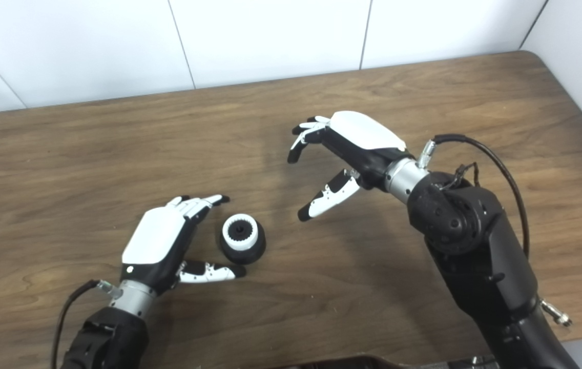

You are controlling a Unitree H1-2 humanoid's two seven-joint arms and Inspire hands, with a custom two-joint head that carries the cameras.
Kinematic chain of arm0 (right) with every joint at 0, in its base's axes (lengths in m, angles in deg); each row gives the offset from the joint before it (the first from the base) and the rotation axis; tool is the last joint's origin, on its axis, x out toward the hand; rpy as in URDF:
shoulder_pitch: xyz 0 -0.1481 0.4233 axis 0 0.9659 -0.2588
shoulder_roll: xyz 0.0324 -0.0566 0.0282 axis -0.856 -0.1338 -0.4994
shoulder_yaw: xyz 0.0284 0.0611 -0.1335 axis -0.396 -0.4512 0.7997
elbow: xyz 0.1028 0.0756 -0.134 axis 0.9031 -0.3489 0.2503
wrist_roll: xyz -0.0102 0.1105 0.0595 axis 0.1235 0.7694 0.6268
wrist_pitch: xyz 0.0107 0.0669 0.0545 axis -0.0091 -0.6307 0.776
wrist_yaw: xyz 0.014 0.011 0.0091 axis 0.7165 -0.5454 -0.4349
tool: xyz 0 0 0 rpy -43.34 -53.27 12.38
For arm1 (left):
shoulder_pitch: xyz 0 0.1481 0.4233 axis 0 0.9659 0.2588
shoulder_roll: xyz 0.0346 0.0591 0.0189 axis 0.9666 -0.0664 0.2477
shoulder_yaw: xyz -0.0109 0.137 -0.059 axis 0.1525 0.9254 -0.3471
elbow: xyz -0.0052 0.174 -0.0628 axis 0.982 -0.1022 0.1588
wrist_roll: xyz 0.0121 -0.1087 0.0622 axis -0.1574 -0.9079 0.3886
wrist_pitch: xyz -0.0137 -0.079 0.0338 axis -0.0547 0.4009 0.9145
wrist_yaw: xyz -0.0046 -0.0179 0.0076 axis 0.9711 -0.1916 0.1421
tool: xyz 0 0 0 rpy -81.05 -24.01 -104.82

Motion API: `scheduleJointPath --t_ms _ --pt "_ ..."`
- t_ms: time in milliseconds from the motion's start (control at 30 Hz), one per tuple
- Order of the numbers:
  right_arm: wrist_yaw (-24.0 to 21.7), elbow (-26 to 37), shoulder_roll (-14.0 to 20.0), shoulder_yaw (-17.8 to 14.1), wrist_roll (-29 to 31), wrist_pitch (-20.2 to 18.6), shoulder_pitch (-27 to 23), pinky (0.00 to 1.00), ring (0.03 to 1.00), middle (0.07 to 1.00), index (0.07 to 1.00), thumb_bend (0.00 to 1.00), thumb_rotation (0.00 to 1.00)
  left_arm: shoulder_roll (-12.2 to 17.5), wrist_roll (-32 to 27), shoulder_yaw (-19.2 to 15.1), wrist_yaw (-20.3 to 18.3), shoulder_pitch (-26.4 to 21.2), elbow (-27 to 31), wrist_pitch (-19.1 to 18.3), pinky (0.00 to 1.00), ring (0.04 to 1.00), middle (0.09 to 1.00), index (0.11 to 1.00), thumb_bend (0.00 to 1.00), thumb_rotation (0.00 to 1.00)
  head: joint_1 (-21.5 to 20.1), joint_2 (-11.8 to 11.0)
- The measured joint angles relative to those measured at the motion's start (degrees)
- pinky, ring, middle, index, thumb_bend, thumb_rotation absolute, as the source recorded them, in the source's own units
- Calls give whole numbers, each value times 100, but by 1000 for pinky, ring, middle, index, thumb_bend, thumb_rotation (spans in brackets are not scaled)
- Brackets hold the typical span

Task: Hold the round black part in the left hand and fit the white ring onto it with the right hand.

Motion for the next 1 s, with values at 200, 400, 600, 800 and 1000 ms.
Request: scheduleJointPath --t_ms 200,400,600,800,1000 --pt "115 -42 -67 11 6 3 25 804 950 881 665 904 315 48 -216 -326 -21 11 48 19 853 812 819 837 960 433 44 -35" --pt "295 -173 -98 -9 87 12 131 792 936 874 696 785 453 172 -761 -930 -302 32 533 -300 710 837 835 842 953 389 79 -70" --pt "368 -280 -105 -85 221 -22 227 798 915 872 757 627 567 647 -1452 -1347 -484 34 628 -257 707 858 860 859 980 408 79 -132" --pt "816 -565 -233 -255 373 -145 398 810 900 896 845 556 773 519 -2321 -2070 -221 194 636 -392 805 862 859 851 858 277 88 -176" --pt "1498 -948 -597 -620 836 -149 794 822 898 931 926 518 922 -185 -3562 -2688 114 397 544 -666 871 901 907 901 673 439 53 -193"
